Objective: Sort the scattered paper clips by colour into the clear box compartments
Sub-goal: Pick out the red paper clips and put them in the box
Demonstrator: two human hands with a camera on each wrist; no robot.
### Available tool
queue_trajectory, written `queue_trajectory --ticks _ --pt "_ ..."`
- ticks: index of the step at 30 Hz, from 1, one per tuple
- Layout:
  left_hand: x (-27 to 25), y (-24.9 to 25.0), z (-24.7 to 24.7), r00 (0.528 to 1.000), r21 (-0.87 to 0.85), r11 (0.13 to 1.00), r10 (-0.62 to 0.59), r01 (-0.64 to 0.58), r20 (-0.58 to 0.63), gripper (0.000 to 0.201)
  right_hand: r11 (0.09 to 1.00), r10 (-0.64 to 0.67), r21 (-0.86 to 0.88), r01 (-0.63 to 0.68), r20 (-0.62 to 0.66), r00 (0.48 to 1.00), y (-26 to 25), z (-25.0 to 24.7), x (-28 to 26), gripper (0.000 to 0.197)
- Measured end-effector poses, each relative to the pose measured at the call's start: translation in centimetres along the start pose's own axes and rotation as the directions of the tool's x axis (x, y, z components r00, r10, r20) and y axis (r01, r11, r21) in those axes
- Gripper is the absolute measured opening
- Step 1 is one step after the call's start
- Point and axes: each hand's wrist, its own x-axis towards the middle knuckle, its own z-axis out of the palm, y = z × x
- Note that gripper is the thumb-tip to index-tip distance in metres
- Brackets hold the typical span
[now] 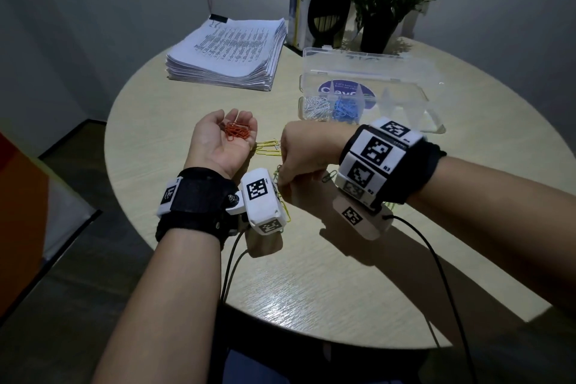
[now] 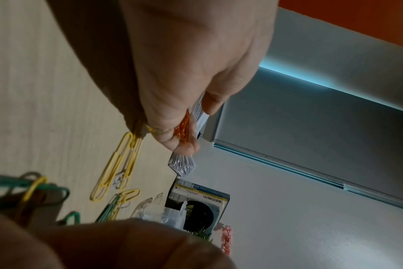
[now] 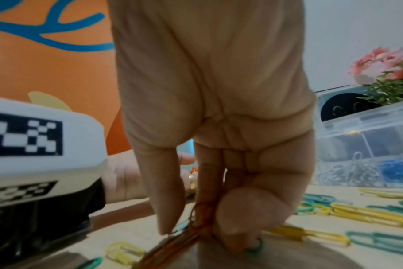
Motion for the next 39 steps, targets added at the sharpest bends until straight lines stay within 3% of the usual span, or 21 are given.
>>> queue_trajectory --ticks 6,11,18,27,29,34,39 --pt "0.1 0.0 -0.1 1.0 0.004 1.0 0.0 0.0 0.011 0.025 0.996 0.035 -0.081 -0.034 0.005 0.999 -0.2 -0.2 0.3 0.032" --pt "0.2 -0.1 0.0 1.0 0.02 1.0 -0.002 0.002 0.023 0.025 0.998 0.059 -0.017 -0.059 0.032 0.998 0.9 0.0 0.9 0.039" --pt "0.2 -0.2 0.1 0.999 0.031 0.999 -0.017 0.016 0.036 0.026 0.996 0.077 0.047 -0.077 0.01 0.997 1.9 -0.7 0.7 0.024" --pt "-0.1 -0.4 0.3 0.999 0.05 0.999 -0.023 0.022 0.029 0.027 0.997 0.003 0.074 -0.012 0.128 0.992 2.6 -2.6 0.4 0.018" --pt "-0.1 -0.5 0.3 0.999 0.062 0.998 -0.03 0.028 0.031 0.027 0.988 0.011 0.156 -0.023 0.077 0.997 2.9 -3.0 0.5 0.015" --pt "-0.8 -1.4 0.9 0.988 0.186 0.977 -0.124 0.106 0.088 0.028 0.879 0.068 0.475 0.048 -0.224 0.972 2.5 -3.6 1.3 0.003" --pt "-0.7 -2.7 1.4 0.971 0.222 0.957 -0.214 0.187 0.104 0.042 0.868 0.068 0.484 0.112 -0.34 0.938 1.6 -3.7 2.0 0.013"
